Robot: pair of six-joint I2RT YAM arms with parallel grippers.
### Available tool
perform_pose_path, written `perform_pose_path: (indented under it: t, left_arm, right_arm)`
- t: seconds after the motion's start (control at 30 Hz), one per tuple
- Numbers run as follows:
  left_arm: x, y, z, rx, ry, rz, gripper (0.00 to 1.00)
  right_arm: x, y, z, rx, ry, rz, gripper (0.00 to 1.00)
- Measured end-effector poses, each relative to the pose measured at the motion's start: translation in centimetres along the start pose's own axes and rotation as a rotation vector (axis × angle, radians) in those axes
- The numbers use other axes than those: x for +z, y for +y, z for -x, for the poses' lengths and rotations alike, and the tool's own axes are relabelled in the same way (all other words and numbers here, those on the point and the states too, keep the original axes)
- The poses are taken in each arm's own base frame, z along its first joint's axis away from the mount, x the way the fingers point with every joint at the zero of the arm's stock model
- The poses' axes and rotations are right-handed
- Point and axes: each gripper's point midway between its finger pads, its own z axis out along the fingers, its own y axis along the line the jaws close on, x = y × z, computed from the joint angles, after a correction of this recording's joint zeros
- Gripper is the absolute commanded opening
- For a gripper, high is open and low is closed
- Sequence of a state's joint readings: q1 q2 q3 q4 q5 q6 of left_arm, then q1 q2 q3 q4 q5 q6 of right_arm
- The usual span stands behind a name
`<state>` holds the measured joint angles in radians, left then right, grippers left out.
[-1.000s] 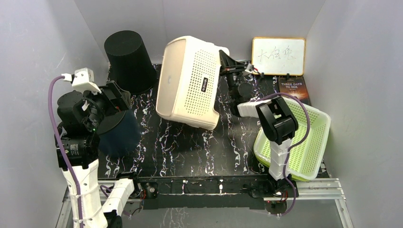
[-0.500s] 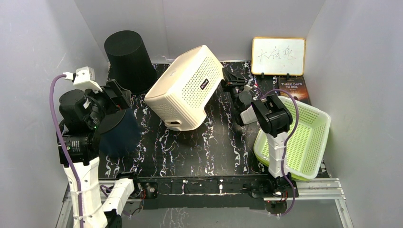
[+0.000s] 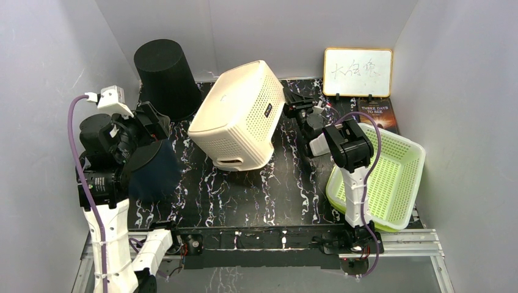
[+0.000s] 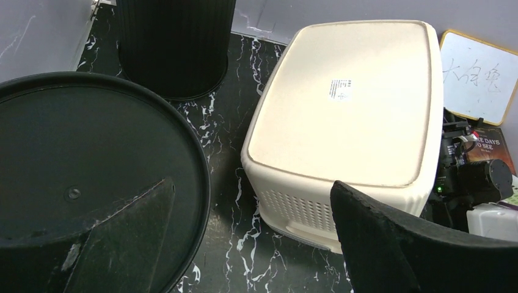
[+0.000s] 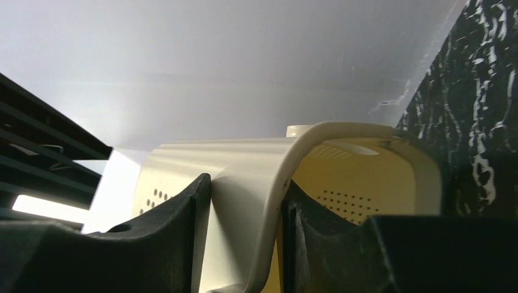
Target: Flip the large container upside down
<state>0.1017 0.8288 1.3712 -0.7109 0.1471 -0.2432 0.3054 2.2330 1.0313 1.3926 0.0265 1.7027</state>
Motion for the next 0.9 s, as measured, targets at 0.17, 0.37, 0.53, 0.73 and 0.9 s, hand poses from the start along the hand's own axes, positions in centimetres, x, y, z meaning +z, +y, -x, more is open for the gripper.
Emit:
perform_pose_path:
  t: [0.17, 0.37, 0.53, 0.73, 0.9]
  left_arm:
    - [0.3, 0.2, -0.4, -0.001, 0.009, 0.002, 0.98]
    - [0.6, 0.3, -1.0, -0.003, 0.023, 0.006, 0.98]
    - [0.9, 0.5, -1.5, -0.005, 0.032, 0.008, 0.98]
    - [1.1, 0.6, -1.6, -0.006, 0.036, 0.009, 0.98]
    - [1.2, 0.6, -1.7, -0.006, 0.037, 0.009, 0.98]
  right_arm:
    - [0.4, -1.3, 0.0, -0.060, 0.002, -0.051, 0.38]
    - [0.4, -3.4, 0.3, -0.121, -0.001, -0.130, 0.42]
    - [-1.3, -10.0, 0.5, -0.235, 0.036, -0.337, 0.42]
    - [-2.1, -13.2, 0.3, -0.305, 0.078, -0.440, 0.42]
    - [-1.9, -13.5, 0.3, -0.370, 0.093, -0.475, 0.42]
